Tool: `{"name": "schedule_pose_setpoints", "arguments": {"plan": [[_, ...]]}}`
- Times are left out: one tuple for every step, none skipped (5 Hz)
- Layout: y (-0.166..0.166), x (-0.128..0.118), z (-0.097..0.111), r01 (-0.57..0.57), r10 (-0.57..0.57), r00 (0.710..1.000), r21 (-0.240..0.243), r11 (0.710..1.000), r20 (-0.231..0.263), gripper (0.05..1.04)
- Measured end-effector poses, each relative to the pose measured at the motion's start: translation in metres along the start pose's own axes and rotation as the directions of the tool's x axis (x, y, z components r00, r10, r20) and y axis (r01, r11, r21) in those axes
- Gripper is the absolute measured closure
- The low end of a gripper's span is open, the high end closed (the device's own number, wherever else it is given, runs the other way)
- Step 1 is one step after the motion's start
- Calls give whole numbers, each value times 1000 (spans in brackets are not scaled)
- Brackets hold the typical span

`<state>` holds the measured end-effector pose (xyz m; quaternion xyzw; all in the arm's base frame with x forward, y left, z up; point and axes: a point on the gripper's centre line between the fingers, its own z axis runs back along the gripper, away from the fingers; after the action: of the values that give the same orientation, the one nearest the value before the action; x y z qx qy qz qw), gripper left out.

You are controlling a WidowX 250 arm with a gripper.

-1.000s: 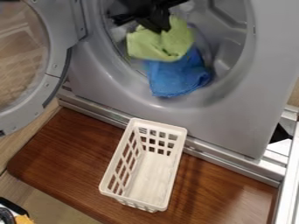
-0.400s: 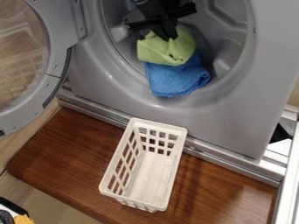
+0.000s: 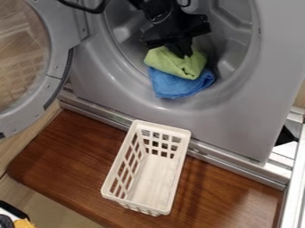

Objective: Moving green scrubber with the bl

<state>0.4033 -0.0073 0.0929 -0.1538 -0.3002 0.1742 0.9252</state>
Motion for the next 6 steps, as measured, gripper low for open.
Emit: {"name": "schedule_pose_setpoints", "arguments": {"plan": [[5,1,0,-24,24,1000,20,1000,2,869],[8,-2,0,-39,39,999,36,999,-4,613],[12,-5,-1,-42,43,999,56,998,-11,302],[12,-4,6,-53,54,999,65,996,-1,84],[12,-2,13,-52,52,999,74,996,9,81],[8,-3,27,-57,57,998,68,996,14,84]]}}
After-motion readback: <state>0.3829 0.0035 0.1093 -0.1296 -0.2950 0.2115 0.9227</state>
